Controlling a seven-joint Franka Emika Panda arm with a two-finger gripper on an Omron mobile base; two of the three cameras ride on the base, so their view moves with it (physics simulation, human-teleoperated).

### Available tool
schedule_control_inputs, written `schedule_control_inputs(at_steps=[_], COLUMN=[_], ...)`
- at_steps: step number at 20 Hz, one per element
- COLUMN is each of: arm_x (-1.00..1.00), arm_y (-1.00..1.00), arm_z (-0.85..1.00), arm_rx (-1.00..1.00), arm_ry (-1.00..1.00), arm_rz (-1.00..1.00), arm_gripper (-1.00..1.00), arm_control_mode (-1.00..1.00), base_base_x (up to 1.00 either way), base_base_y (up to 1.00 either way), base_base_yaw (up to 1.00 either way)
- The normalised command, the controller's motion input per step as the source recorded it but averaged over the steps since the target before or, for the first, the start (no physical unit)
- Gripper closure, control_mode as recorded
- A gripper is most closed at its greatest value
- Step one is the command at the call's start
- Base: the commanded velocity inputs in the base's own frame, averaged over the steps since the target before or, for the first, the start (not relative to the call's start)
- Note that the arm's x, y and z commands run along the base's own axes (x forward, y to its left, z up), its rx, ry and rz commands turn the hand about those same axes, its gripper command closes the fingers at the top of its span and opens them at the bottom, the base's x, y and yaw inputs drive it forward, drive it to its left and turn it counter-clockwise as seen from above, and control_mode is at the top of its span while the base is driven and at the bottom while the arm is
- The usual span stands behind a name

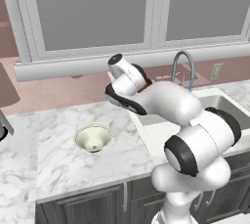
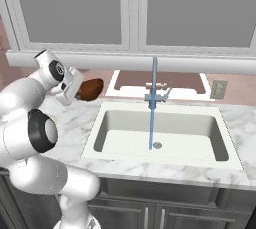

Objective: Rinse each bowl for a few seconds and place them down in the sink or on the counter.

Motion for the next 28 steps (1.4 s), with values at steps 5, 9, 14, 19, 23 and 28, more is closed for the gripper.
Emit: schedule_control_inputs(at_steps=[5, 9, 14, 19, 23, 28], arm_x=[0.05, 0.07, 0.08, 0.03, 0.00, 0.01], arm_y=[-0.41, -0.42, -0.40, -0.35, -0.33, -0.33], arm_z=[0.00, -0.01, -0.01, -0.07, -0.15, -0.21], arm_rx=[0.00, 0.00, 0.00, 0.00, 0.00, 0.00], arm_ry=[0.05, 0.04, 0.02, 0.00, 0.00, 0.00], arm_rz=[-0.08, -0.07, -0.06, -0.05, -0.04, -0.04], arm_gripper=[1.00, 1.00, 1.00, 1.00, 1.00, 1.00], arm_control_mode=[-1.00, -1.00, -1.00, -1.00, -1.00, -1.00], base_base_x=[0.00, 0.00, 0.00, 0.00, 0.00, 0.00], base_base_y=[0.00, 0.00, 0.00, 0.00, 0.00, 0.00], base_base_yaw=[0.00, 0.00, 0.00, 0.00, 0.00, 0.00])
